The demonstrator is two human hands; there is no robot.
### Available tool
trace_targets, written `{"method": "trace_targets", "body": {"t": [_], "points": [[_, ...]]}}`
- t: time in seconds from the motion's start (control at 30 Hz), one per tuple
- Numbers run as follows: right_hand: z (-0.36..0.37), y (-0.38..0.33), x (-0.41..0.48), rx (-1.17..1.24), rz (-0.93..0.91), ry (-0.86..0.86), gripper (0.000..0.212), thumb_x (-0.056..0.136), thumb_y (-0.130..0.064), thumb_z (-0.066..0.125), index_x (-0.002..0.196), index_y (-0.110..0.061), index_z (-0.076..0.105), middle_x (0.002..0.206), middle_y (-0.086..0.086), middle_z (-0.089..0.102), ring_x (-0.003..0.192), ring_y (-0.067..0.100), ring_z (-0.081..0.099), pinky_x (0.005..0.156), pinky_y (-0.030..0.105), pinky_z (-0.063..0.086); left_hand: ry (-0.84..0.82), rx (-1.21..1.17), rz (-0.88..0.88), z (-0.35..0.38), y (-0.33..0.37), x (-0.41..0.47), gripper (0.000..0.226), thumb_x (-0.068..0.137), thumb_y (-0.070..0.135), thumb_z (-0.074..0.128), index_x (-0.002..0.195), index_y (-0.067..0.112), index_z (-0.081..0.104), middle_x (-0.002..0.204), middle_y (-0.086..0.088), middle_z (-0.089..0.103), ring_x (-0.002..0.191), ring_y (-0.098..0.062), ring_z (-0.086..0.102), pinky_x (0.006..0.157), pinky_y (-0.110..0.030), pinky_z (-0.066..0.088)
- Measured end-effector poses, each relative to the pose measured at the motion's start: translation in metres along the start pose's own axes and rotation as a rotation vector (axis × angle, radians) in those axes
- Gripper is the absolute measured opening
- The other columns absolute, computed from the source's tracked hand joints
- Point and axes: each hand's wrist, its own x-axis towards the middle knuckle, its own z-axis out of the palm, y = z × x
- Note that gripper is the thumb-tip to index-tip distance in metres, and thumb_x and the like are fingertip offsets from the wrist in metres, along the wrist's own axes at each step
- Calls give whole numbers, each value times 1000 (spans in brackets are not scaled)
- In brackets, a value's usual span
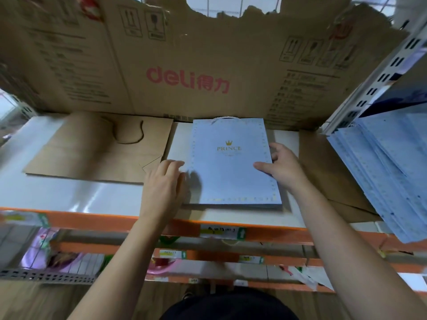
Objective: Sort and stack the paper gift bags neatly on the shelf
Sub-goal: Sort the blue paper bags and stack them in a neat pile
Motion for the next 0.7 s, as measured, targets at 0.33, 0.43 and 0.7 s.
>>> {"method": "trace_targets", "body": {"t": [0.33,0.43,0.7], "points": [[15,20,-8,-451,-119,198,50,89,-33,66,133,-21,46,132,4,54,123,25,47,95,34,41,-24,22,-17,1,1,1,47,95,39,31,110,7,61,112,-12,61,100,-29,57,83,-41,47],[12,26,-16,-497,-120,218,45,92,-36,60,132,-19,49,127,9,53,120,30,47,101,43,41,-25,5,-35,2,0,1,45,96,39,33,110,7,61,113,-12,60,100,-28,57,84,-42,48],[3,1,-67,-526,-66,-112,82,69,-51,80,139,-26,46,160,0,14,146,19,17,112,33,25,-20,-8,-52,2,1,0,38,99,34,39,114,6,60,117,-13,60,104,-30,57,86,-43,45]]}}
